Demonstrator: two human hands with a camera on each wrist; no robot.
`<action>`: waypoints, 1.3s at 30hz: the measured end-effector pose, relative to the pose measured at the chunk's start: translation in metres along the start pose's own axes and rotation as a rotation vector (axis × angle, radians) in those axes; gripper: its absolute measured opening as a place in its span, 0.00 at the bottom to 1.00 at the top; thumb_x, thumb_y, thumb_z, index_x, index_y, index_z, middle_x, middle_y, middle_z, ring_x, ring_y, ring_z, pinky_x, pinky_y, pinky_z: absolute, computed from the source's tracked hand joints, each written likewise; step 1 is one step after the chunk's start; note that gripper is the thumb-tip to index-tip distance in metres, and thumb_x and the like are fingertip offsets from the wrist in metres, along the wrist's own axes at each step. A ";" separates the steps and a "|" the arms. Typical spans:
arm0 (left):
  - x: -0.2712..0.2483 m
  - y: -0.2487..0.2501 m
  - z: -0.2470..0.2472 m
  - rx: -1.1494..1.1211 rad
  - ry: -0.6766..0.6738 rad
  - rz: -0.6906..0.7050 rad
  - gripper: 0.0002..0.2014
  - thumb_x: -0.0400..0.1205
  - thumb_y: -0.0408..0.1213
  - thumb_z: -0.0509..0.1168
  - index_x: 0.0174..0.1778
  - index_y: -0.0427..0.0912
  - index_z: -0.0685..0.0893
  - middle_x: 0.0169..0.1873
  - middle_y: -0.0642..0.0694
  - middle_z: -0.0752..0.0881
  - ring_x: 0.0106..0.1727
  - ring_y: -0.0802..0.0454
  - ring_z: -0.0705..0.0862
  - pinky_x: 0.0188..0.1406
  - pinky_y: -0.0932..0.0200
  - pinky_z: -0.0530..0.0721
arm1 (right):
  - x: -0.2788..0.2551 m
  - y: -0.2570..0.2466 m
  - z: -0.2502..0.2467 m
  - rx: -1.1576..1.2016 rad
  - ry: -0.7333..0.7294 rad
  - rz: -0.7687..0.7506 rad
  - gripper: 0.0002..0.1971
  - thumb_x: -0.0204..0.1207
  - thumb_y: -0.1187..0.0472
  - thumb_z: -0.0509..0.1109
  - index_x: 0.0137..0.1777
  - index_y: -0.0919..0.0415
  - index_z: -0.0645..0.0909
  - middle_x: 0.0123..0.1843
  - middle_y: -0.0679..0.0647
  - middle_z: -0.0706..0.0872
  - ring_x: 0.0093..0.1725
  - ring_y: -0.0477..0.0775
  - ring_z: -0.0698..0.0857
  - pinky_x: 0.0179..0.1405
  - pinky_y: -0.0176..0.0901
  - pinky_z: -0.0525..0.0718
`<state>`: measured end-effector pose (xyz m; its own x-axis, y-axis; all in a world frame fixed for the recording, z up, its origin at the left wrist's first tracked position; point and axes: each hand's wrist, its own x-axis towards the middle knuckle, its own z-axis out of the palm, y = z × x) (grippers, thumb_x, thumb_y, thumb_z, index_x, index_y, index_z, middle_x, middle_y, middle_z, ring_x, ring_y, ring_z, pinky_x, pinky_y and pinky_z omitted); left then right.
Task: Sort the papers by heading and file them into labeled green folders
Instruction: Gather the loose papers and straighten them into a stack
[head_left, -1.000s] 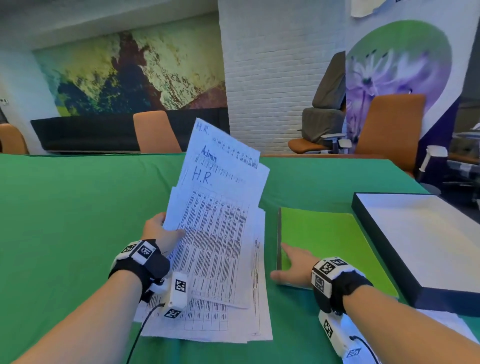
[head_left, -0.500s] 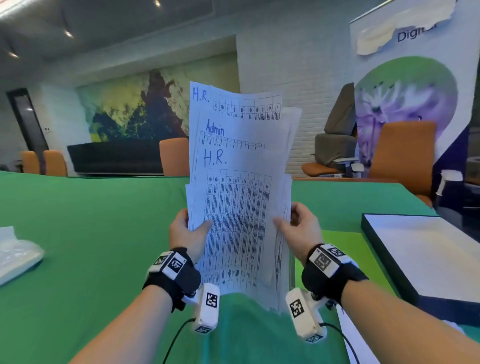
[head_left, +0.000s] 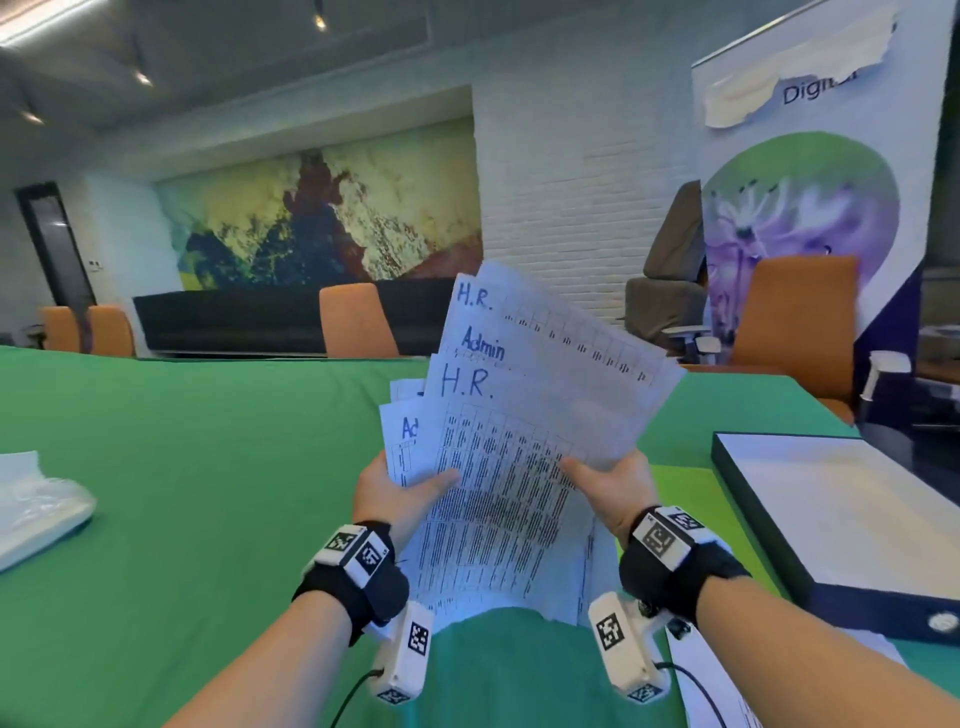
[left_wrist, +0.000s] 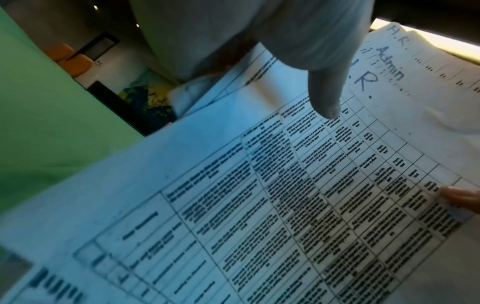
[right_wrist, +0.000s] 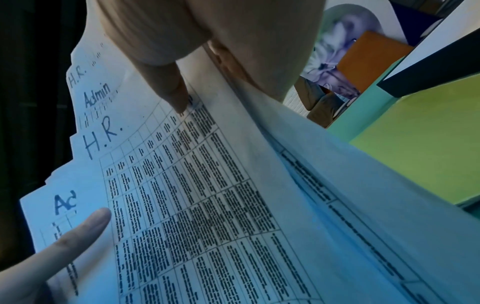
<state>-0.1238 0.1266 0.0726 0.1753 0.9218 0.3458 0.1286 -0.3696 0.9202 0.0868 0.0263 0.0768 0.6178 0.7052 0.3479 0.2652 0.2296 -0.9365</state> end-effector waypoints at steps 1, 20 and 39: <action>0.001 0.001 -0.002 0.010 -0.004 -0.003 0.19 0.65 0.43 0.80 0.51 0.48 0.85 0.44 0.55 0.89 0.47 0.56 0.88 0.52 0.54 0.85 | 0.002 0.001 0.000 -0.001 -0.007 0.002 0.19 0.71 0.70 0.75 0.63 0.66 0.80 0.51 0.56 0.86 0.51 0.53 0.85 0.54 0.41 0.78; 0.000 0.014 0.007 -0.058 0.024 0.059 0.22 0.74 0.29 0.73 0.58 0.47 0.71 0.47 0.54 0.84 0.46 0.61 0.84 0.48 0.56 0.83 | -0.009 -0.018 0.005 0.078 0.005 -0.044 0.18 0.73 0.64 0.75 0.61 0.58 0.74 0.50 0.50 0.85 0.44 0.43 0.84 0.43 0.33 0.82; -0.035 0.025 0.062 0.278 -0.351 -0.155 0.19 0.81 0.36 0.65 0.68 0.37 0.76 0.61 0.41 0.83 0.56 0.42 0.82 0.54 0.52 0.80 | -0.037 0.008 -0.096 -0.605 -0.098 0.231 0.09 0.75 0.68 0.65 0.51 0.62 0.84 0.45 0.56 0.86 0.46 0.58 0.85 0.49 0.43 0.83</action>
<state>-0.0664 0.0779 0.0720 0.4469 0.8909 0.0813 0.4271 -0.2924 0.8556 0.1369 -0.0626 0.0609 0.6462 0.7555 0.1082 0.5208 -0.3328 -0.7862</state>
